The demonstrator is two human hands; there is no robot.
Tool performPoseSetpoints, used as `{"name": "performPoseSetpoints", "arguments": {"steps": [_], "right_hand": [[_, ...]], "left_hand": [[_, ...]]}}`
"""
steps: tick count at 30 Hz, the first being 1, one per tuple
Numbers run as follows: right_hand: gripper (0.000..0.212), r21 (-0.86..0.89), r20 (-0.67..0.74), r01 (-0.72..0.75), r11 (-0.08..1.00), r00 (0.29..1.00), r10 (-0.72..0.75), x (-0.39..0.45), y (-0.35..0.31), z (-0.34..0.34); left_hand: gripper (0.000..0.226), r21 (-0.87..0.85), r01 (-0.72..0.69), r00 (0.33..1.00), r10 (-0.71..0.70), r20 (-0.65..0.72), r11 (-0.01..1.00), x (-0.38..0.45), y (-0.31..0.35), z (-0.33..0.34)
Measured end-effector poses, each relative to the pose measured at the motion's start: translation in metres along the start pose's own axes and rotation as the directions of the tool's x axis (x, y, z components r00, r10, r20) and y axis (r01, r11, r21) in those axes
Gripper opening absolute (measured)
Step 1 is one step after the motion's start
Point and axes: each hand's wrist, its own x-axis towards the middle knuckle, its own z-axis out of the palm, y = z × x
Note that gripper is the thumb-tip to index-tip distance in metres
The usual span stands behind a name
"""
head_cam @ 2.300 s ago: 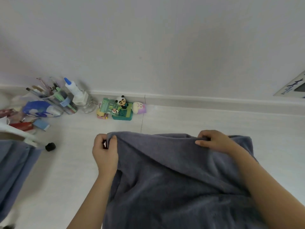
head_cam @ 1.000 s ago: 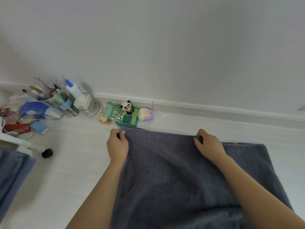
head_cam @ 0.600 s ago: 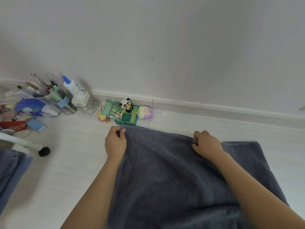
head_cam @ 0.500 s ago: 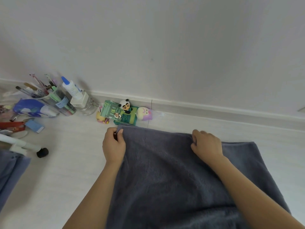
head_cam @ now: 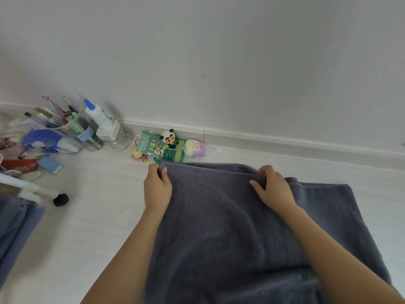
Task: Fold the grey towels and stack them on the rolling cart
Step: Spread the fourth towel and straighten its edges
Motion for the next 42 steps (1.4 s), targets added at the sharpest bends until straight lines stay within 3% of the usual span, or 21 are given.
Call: {"name": "performPoseSetpoints", "arguments": {"steps": [2,6,8,11,16,19,22,25,28,30,34,37,42], "right_hand": [[0.024,-0.047,0.069,0.042,0.998,0.997,-0.039,0.009,-0.002,-0.005],[0.005,0.044,0.104,0.198,0.979,0.974,-0.202,0.012,-0.006,-0.013],[0.005,0.076,0.173,0.154,0.985,0.971,-0.165,0.016,-0.008,-0.015],[0.012,-0.088,0.195,0.057,0.994,0.98,-0.039,0.034,-0.018,-0.016],[0.027,-0.277,0.088,-0.069,0.958,0.991,0.097,0.045,-0.024,-0.004],[0.026,-0.354,0.033,-0.084,0.931,0.994,0.102,0.035,-0.024,0.009],[0.032,-0.408,-0.146,-0.029,0.913,0.989,-0.034,0.022,-0.021,0.016],[0.03,-0.383,-0.29,0.148,0.912,0.918,-0.27,-0.002,-0.022,0.023],[0.038,-0.337,-0.187,0.321,0.885,0.898,-0.397,-0.043,-0.025,0.036],[0.046,-0.343,-0.048,0.355,0.87,0.918,-0.393,-0.072,-0.019,0.048],[0.06,-0.454,0.134,0.274,0.848,0.962,-0.239,-0.102,-0.006,0.063],[0.062,-0.484,0.169,0.212,0.849,0.975,-0.147,-0.103,-0.016,0.063],[0.064,-0.475,0.198,0.161,0.865,0.977,-0.073,-0.118,-0.032,0.059]], "left_hand": [[0.012,0.007,0.045,0.999,-0.045,-0.023,0.999,0.0,0.003,0.001],[0.017,-0.015,0.094,0.992,-0.095,-0.08,0.995,0.001,0.006,0.0],[0.017,0.011,0.086,0.992,-0.085,-0.09,0.996,0.004,0.007,0.001],[0.02,0.114,0.081,0.995,-0.074,-0.069,0.99,0.011,0.008,0.002],[0.021,0.325,0.055,0.997,-0.068,0.029,0.944,0.023,-0.003,0.007],[0.028,0.287,0.059,0.997,-0.07,0.029,0.956,0.02,-0.002,0.005],[0.033,0.128,0.112,0.992,-0.118,0.042,0.985,0.011,-0.001,-0.002],[0.04,0.03,0.218,0.966,-0.22,0.138,0.975,-0.004,0.0,-0.018],[0.046,-0.003,0.292,0.932,-0.284,0.226,0.956,-0.026,-0.005,-0.035],[0.055,0.046,0.238,0.939,-0.242,0.246,0.97,-0.039,-0.013,-0.046],[0.058,0.197,0.09,0.954,-0.141,0.263,0.976,-0.047,-0.026,-0.057],[0.05,0.086,0.143,0.98,-0.153,0.13,0.986,-0.046,-0.022,-0.063],[0.053,0.102,0.232,0.962,-0.243,0.123,0.967,-0.061,-0.019,-0.056]]}}
